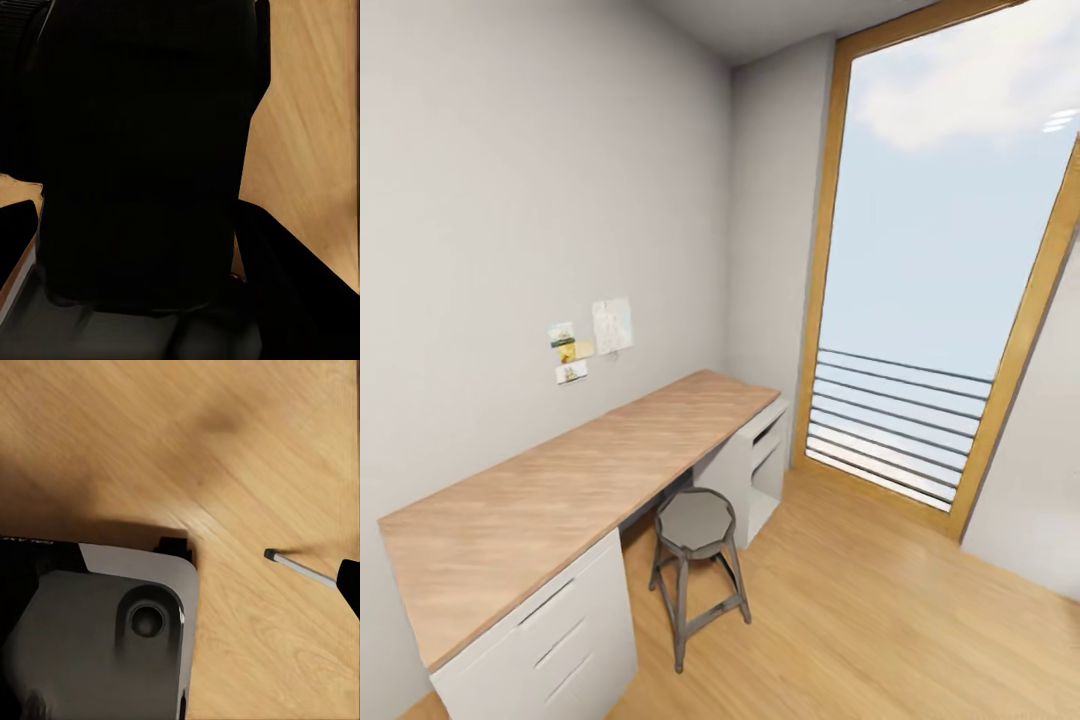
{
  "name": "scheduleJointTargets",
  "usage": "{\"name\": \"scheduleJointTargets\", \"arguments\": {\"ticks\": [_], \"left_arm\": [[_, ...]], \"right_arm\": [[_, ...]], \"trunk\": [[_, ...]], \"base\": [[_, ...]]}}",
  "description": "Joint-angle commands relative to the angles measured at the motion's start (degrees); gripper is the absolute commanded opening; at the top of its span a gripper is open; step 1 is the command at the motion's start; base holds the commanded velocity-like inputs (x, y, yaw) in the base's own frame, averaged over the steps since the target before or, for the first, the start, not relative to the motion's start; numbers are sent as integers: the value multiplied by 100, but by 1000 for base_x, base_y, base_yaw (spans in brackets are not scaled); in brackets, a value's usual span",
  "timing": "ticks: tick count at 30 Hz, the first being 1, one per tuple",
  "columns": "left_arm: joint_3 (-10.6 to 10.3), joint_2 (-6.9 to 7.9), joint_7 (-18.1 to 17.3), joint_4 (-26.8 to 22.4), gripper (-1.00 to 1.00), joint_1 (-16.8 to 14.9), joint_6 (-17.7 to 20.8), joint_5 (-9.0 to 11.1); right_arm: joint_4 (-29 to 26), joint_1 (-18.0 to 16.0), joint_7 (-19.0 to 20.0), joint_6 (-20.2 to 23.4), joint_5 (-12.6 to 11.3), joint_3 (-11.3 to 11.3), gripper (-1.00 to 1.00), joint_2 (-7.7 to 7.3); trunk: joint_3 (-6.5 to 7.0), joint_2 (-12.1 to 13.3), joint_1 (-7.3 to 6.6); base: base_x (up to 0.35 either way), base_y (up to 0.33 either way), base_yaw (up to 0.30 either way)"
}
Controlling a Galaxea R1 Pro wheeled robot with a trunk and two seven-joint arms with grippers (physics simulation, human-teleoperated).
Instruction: Attach the digital camera to the camera tripod in the bedroom.
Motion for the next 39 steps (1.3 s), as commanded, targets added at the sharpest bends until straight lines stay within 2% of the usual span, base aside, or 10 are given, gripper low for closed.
{"name": "scheduleJointTargets", "arguments": {"ticks": [1,13,39], "left_arm": [[-45,-2,-25,6,-100,-4,-15,51],[-45,-15,-27,4,-100,-4,-17,51],[-54,-9,-22,15,-100,-4,-16,48]], "right_arm": [[17,-10,12,-18,53,-49,100,-3],[17,-10,12,-23,53,-57,100,-6],[17,-10,12,-14,54,-56,100,-13]], "trunk": [[-9,-7,2],[-9,-7,2],[-9,-7,2]], "base": [[91,22,-243],[41,5,-244],[310,0,-245]]}}
